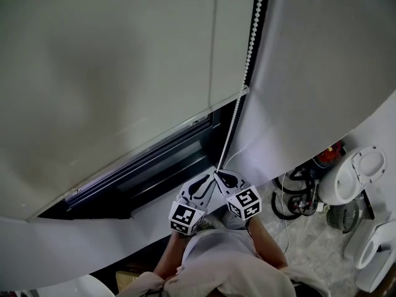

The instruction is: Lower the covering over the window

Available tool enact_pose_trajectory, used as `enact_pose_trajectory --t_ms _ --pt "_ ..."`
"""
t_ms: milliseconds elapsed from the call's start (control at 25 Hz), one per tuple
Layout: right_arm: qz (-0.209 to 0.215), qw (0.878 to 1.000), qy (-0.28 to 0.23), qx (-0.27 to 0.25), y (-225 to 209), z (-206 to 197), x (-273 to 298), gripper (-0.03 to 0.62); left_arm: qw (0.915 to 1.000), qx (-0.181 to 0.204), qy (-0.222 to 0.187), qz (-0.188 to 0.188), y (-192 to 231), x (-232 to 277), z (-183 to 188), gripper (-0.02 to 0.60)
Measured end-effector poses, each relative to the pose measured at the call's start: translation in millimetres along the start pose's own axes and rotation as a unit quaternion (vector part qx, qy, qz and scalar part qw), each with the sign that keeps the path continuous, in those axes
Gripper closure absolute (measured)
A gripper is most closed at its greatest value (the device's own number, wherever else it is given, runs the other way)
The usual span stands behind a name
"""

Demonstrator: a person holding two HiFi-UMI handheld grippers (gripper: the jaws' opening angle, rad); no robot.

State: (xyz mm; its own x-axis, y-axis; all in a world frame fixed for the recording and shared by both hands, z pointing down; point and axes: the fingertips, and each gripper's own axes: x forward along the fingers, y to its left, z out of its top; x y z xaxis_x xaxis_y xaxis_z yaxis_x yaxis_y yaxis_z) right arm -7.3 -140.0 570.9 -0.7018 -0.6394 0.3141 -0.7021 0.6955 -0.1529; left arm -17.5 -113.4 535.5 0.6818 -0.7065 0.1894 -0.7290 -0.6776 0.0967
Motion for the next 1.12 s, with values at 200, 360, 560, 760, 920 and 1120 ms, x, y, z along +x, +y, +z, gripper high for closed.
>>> enact_pose_trajectory --t_ms 200,360,560,760,920,1120 --pt "-0.001 1.0 0.0 -0.001 1 -1 0 0.597 0.9983 0.029 -0.049 -0.009 -1 -8 55 0.497" --pt "-0.003 1.0 -0.001 -0.001 1 0 -1 0.598 0.9935 0.056 -0.097 -0.019 -4 -6 109 0.497" --pt "-0.002 1.0 0.0 -0.005 3 1 -1 0.597 0.9841 0.092 -0.148 -0.032 -9 4 166 0.491" --pt "-0.003 1.0 0.001 -0.014 6 1 1 0.597 0.9792 0.115 -0.162 -0.039 -12 16 192 0.496" --pt "-0.006 1.0 0.002 -0.025 8 1 5 0.597 0.9772 0.113 -0.177 -0.031 -10 15 193 0.56" --pt "-0.006 0.999 0.022 -0.041 7 -2 9 0.597 0.9795 0.094 -0.175 -0.032 -9 17 187 0.561"
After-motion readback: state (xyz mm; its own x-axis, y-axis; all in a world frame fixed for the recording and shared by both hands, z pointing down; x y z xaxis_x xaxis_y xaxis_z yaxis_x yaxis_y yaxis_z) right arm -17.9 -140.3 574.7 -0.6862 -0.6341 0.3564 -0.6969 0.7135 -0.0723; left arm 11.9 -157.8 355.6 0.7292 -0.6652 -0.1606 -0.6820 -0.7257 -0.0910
